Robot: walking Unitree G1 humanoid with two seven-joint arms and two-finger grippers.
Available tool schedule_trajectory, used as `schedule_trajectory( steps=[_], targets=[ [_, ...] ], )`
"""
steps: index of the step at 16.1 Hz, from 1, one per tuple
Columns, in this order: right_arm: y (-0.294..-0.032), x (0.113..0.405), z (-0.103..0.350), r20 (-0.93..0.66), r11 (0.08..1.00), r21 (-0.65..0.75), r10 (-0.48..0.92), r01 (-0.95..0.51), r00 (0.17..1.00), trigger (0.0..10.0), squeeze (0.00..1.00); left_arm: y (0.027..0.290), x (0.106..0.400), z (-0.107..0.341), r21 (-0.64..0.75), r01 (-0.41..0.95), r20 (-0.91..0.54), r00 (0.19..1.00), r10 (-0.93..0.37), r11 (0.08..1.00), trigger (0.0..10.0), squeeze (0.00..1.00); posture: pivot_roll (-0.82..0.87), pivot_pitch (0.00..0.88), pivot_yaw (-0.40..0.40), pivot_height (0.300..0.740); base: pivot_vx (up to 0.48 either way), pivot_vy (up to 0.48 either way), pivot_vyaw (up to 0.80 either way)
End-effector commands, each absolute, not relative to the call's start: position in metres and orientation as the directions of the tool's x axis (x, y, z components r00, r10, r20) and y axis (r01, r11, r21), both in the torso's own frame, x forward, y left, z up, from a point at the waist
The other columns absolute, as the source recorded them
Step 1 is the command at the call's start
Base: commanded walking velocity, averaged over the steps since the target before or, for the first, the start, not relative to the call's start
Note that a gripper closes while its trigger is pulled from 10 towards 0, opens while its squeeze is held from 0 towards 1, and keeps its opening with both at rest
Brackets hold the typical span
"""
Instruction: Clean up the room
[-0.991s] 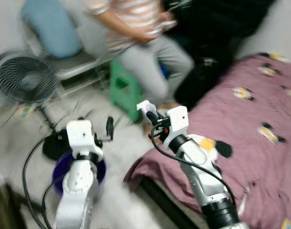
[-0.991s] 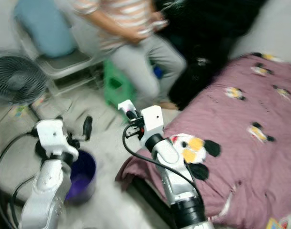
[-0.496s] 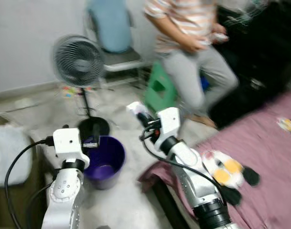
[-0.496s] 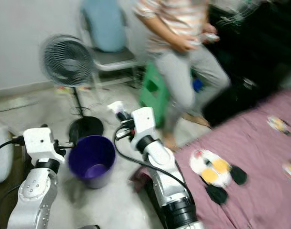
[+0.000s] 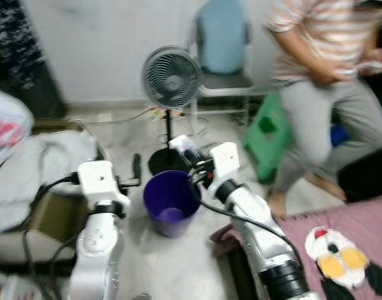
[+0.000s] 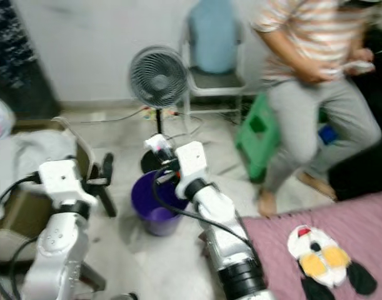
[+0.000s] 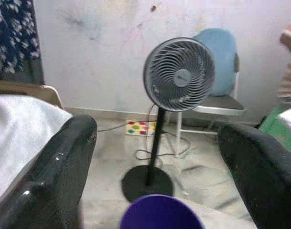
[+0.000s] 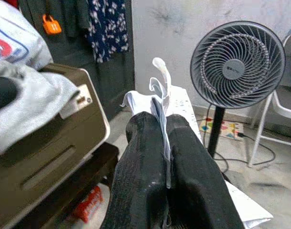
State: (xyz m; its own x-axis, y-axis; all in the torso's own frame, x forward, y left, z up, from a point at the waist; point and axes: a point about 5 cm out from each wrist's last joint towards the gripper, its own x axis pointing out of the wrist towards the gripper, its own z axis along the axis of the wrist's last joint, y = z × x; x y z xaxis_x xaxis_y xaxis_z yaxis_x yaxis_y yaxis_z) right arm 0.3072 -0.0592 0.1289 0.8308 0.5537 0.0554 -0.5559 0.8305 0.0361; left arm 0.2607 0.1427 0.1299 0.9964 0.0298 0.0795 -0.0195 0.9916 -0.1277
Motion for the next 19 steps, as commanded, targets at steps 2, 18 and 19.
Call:
schedule_trajectory(
  steps=[2,18,19],
  targets=[
    [-0.06,0.309,0.134,0.081,0.849,0.027,0.524,-0.528,0.848,10.0,0.0,0.146,0.258,0.128,-0.117,-0.007,0.07,0.997,0.015,0.993,10.0,0.0,0.0,0.034,-0.097,0.74,0.0,0.0,0.76],
    [-0.135,0.284,0.121,0.006,0.982,-0.052,0.18,-0.179,0.984,10.0,0.0,0.18,0.239,0.117,-0.064,-0.088,0.05,0.995,0.091,0.994,10.0,0.0,-0.01,0.049,-0.098,0.74,0.0,0.0,0.18],
    [-0.132,0.283,0.123,0.006,0.981,-0.046,0.19,-0.189,0.982,10.0,0.0,0.18,0.238,0.117,-0.065,-0.083,0.05,0.995,0.086,0.994,10.0,0.0,-0.01,0.05,-0.099,0.74,0.0,0.0,0.8]
  ],
)
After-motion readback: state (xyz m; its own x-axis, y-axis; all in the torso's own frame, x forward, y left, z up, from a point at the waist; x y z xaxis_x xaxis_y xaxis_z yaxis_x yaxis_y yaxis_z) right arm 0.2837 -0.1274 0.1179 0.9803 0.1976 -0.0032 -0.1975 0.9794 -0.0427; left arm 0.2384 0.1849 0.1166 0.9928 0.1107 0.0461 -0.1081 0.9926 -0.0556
